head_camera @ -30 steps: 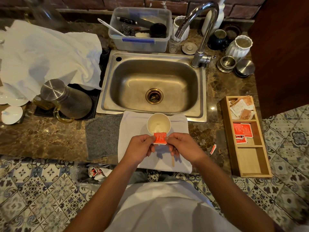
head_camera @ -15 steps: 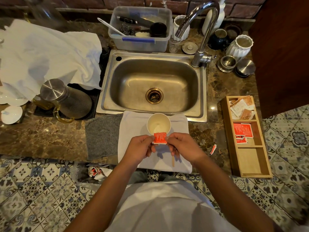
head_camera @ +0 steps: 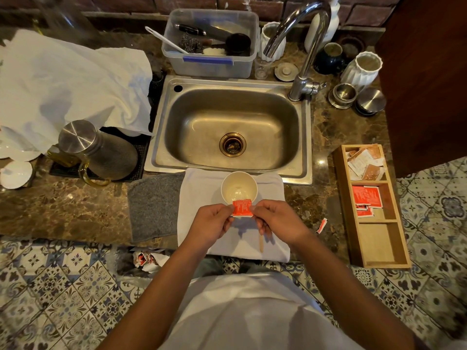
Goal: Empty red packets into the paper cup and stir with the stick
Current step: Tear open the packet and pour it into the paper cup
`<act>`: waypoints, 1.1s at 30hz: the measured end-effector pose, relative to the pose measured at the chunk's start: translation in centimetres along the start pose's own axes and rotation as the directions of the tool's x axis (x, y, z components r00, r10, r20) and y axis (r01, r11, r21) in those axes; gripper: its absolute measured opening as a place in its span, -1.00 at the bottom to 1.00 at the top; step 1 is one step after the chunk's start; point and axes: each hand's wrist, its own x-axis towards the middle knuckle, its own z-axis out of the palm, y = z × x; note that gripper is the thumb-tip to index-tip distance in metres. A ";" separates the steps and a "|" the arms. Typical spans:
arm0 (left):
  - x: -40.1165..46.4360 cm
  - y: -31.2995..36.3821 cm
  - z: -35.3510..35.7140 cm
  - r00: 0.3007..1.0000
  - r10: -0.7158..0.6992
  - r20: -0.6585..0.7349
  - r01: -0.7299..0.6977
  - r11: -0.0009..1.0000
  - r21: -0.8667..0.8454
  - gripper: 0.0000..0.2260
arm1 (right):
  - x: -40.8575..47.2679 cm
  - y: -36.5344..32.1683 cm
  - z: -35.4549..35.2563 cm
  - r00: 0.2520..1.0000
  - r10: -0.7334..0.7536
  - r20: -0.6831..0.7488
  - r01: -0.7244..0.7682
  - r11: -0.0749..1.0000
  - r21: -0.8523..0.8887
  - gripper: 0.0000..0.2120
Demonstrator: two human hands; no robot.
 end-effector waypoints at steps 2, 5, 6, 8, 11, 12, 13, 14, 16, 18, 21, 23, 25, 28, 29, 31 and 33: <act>0.0 0.1 0.0 1.000 -0.002 -0.001 0.002 1.000 0.000 -0.64 | 0.0 0.0 0.0 1.000 0.002 -0.002 -0.002 1.000 -0.001 -0.71; -0.1 0.2 0.0 1.000 -0.001 -0.003 0.001 1.000 0.003 -0.65 | 0.1 -0.2 0.1 1.000 0.002 -0.003 -0.002 1.000 -0.002 -0.72; -0.1 0.3 -0.1 1.000 -0.002 -0.005 0.002 1.000 0.007 -0.65 | 0.1 -0.2 0.1 1.000 0.002 -0.003 -0.002 1.000 -0.003 -0.72; 0.0 0.3 -0.1 1.000 -0.003 -0.009 0.003 1.000 0.016 -0.65 | 0.1 -0.2 0.1 1.000 0.002 -0.003 -0.002 1.000 0.002 -0.72; 0.0 0.3 -0.2 1.000 -0.006 -0.013 0.007 1.000 0.015 -0.65 | 0.2 -0.3 0.1 1.000 -0.001 -0.001 0.001 1.000 0.011 -0.71; 0.0 0.4 -0.1 1.000 -0.008 -0.013 0.009 1.000 0.012 -0.64 | 0.2 -0.3 0.1 1.000 -0.003 0.001 0.003 1.000 0.013 -0.70; 0.0 0.4 -0.1 1.000 -0.011 -0.014 0.011 1.000 0.008 -0.64 | 0.1 -0.4 0.1 1.000 -0.006 0.004 0.006 1.000 0.014 -0.70; 0.0 0.5 -0.1 1.000 -0.014 -0.016 0.014 1.000 0.004 -0.63 | 0.1 -0.4 0.1 1.000 -0.008 0.008 0.008 1.000 0.016 -0.70; 0.1 0.5 -0.2 1.000 -0.024 -0.017 0.024 1.000 -0.007 -0.63 | 0.1 -0.5 0.1 1.000 -0.012 0.013 0.012 1.000 0.013 -0.71; 0.2 0.5 -0.3 0.999 -0.035 -0.007 0.035 0.999 -0.023 -0.62 | 0.1 -0.5 0.1 1.000 -0.017 0.015 0.016 1.000 0.012 -0.71; 0.2 0.4 -0.4 0.999 -0.045 -0.006 0.045 0.998 -0.032 -0.62 | 0.1 -0.5 0.2 1.000 -0.020 0.019 0.019 1.000 0.019 -0.71; 0.2 0.3 -0.4 0.999 -0.051 -0.008 0.050 0.998 -0.027 -0.62 | 0.1 -0.5 0.2 1.000 -0.022 0.022 0.022 1.000 0.019 -0.71; 0.2 0.3 -0.3 0.999 -0.052 -0.008 0.052 0.998 -0.017 -0.63 | 0.1 -0.5 0.1 0.999 -0.023 0.024 0.022 1.000 0.019 -0.72; 0.2 0.3 -0.3 0.999 -0.045 -0.004 0.045 0.999 -0.012 -0.64 | 0.1 -0.5 0.1 1.000 -0.021 0.023 0.020 1.000 0.008 -0.72; 0.2 0.3 -0.3 0.999 -0.044 -0.003 0.043 0.999 -0.012 -0.64 | 0.1 -0.5 0.0 1.000 -0.021 0.023 0.021 1.000 0.006 -0.72; 0.3 0.3 -0.3 0.999 -0.041 0.000 0.041 0.999 -0.012 -0.64 | 0.1 -0.5 0.0 0.999 -0.023 0.024 0.023 1.000 0.003 -0.72; 0.3 0.3 -0.3 0.999 -0.041 -0.001 0.041 0.999 -0.011 -0.64 | 0.1 -0.6 0.0 0.999 -0.025 0.027 0.025 1.000 0.000 -0.72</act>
